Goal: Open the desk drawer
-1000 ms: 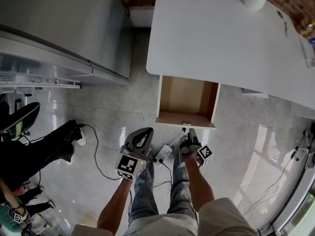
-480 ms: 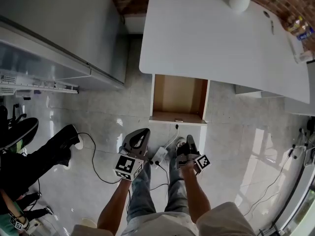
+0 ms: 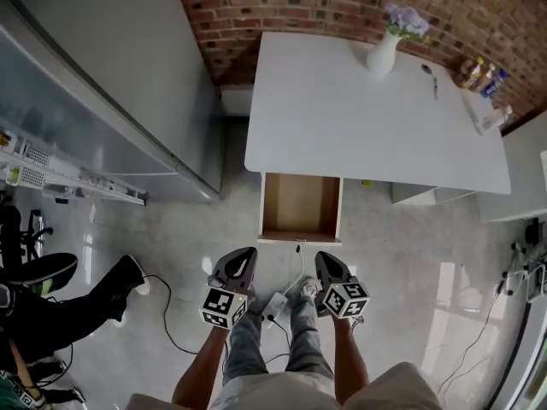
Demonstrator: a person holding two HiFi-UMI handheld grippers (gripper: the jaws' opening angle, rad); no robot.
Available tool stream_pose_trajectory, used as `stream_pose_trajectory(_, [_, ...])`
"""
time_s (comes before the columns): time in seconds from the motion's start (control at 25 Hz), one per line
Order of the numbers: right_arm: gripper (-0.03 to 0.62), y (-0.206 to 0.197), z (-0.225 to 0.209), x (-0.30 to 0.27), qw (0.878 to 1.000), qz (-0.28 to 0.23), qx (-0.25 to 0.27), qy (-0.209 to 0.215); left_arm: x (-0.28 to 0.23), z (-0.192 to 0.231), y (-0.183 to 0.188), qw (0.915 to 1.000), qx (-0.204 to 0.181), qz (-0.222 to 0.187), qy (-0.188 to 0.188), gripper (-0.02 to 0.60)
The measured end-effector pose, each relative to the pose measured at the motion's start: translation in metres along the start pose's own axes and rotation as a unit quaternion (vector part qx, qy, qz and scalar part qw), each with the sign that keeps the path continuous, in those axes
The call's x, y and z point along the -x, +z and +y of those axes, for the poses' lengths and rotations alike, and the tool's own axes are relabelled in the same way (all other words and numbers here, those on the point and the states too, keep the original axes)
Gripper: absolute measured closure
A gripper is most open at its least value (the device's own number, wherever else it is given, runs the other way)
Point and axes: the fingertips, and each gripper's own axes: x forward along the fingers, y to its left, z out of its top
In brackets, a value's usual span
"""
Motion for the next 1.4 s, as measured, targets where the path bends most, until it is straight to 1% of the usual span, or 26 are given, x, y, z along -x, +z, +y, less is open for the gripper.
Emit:
stream_pose_trajectory(0.04, [0.577, 0.022, 0.010, -0.001, 0.998, -0.002, 0.059, -0.001, -0.001, 0.002, 0.011, 0.9999, -0.005, -0.009, 0.003, 0.569])
stream_pose_trajectory(0.08, [0.577, 0.043, 0.021, -0.001, 0.995, -0.010, 0.098, 0.001, -0.001, 0.003, 0.023, 0.9998, -0.008, -0.016, 0.006, 0.569])
stream_pose_trajectory(0.12, [0.577, 0.062, 0.033, 0.003, 0.993, -0.023, 0.120, 0.005, 0.002, 0.001, 0.034, 0.9997, -0.011, -0.020, 0.008, 0.569])
stream_pose_trajectory(0.24, [0.577, 0.106, 0.071, 0.027, 0.986, -0.061, 0.153, 0.009, 0.020, -0.012, 0.064, 0.9994, -0.016, -0.028, 0.009, 0.569])
stream_pose_trajectory(0.36, [0.577, 0.146, 0.108, 0.054, 0.974, -0.097, 0.206, 0.006, 0.031, -0.027, 0.098, 0.9985, -0.025, -0.048, 0.007, 0.569])
stream_pose_trajectory(0.48, [0.577, 0.174, 0.139, 0.081, 0.962, -0.124, 0.244, 0.019, 0.040, -0.043, 0.128, 0.9966, -0.031, -0.076, 0.005, 0.569])
stream_pose_trajectory(0.6, [0.577, 0.189, 0.155, 0.094, 0.954, -0.134, 0.268, 0.029, 0.049, -0.056, 0.152, 0.9939, -0.050, -0.099, 0.001, 0.569])
stream_pose_trajectory(0.68, [0.577, 0.192, 0.155, 0.098, 0.951, -0.135, 0.275, 0.031, 0.053, -0.063, 0.158, 0.9928, -0.058, -0.104, -0.001, 0.569])
stream_pose_trajectory(0.84, [0.577, 0.203, 0.148, 0.100, 0.953, -0.146, 0.266, 0.024, 0.052, -0.068, 0.164, 0.9922, -0.069, -0.104, -0.005, 0.569])
stream_pose_trajectory(0.96, [0.577, 0.206, 0.143, 0.099, 0.951, -0.145, 0.272, 0.031, 0.048, -0.068, 0.169, 0.9920, -0.068, -0.106, 0.006, 0.569])
stream_pose_trajectory(1.04, [0.577, 0.200, 0.139, 0.104, 0.950, -0.142, 0.274, 0.049, 0.049, -0.073, 0.164, 0.9929, -0.057, -0.102, 0.020, 0.569])
stream_pose_trajectory(1.16, [0.577, 0.184, 0.124, 0.117, 0.954, -0.123, 0.263, 0.078, 0.051, -0.104, 0.147, 0.9949, -0.033, -0.090, 0.032, 0.569])
stream_pose_trajectory(1.28, [0.577, 0.177, 0.110, 0.119, 0.956, -0.109, 0.259, 0.087, 0.046, -0.130, 0.141, 0.9953, -0.036, -0.082, 0.038, 0.569])
stream_pose_trajectory(1.4, [0.577, 0.166, 0.106, 0.130, 0.958, -0.101, 0.253, 0.092, 0.048, -0.142, 0.137, 0.9954, -0.042, -0.073, 0.045, 0.569])
